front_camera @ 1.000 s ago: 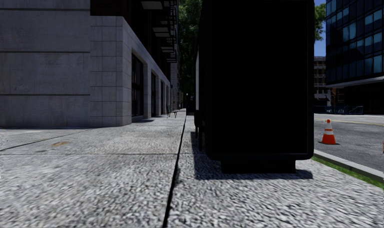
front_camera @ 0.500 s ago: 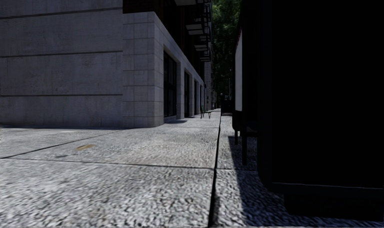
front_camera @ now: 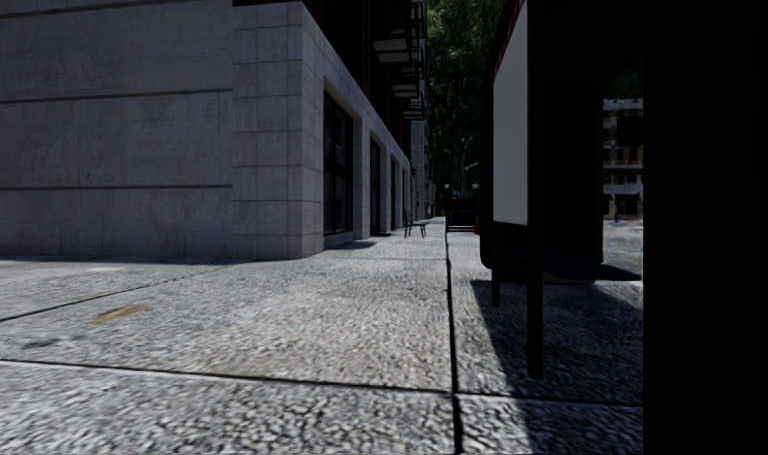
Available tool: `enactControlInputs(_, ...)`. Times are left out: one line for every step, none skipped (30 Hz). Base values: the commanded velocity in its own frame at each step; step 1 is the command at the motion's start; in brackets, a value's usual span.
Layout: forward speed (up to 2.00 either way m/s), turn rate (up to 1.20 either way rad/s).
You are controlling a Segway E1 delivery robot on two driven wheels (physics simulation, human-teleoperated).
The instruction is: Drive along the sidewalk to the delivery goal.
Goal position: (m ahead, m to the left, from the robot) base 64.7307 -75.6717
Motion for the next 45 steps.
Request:
enactControlInputs(1.57,0.00)
enactControlInputs(1.57,0.01)
enactControlInputs(1.57,0.01)
enactControlInputs(1.57,0.01)
enactControlInputs(1.57,0.01)
enactControlInputs(1.57,0.00)
enactControlInputs(1.57,0.00)
enactControlInputs(1.57,0.00)
enactControlInputs(1.57,0.00)
enactControlInputs(1.57,0.00)
enactControlInputs(1.57,0.00)
enactControlInputs(1.57,0.00)
enactControlInputs(1.57,0.00)
enactControlInputs(1.57,0.00)
enactControlInputs(1.57,0.00)
enactControlInputs(1.57,0.00)
enactControlInputs(1.57,0.00)
enactControlInputs(1.57,0.00)
enactControlInputs(1.57,0.00)
enactControlInputs(1.57,0.00)
enactControlInputs(1.57,0.00)
enactControlInputs(1.57,0.00)
enactControlInputs(1.57,0.00)
enactControlInputs(1.57,0.00)
enactControlInputs(1.57,0.00)
enactControlInputs(1.57,0.00)
enactControlInputs(1.57,0.00)
enactControlInputs(1.57,0.00)
enactControlInputs(1.57,0.00)
enactControlInputs(1.57,0.00)
enactControlInputs(1.57,0.00)
enactControlInputs(1.57,0.00)
enactControlInputs(1.57,0.00)
enactControlInputs(1.57,0.00)
enactControlInputs(1.57,0.00)
enactControlInputs(1.57,0.00)
enactControlInputs(1.57,-0.40)
enactControlInputs(1.57,-0.87)
enactControlInputs(1.57,-0.99)
enactControlInputs(1.57,-1.02)
enactControlInputs(1.57,-0.60)
enactControlInputs(1.57,-0.60)
enactControlInputs(1.57,-0.13)
enactControlInputs(1.57,-0.04)
enactControlInputs(1.57,-0.01)
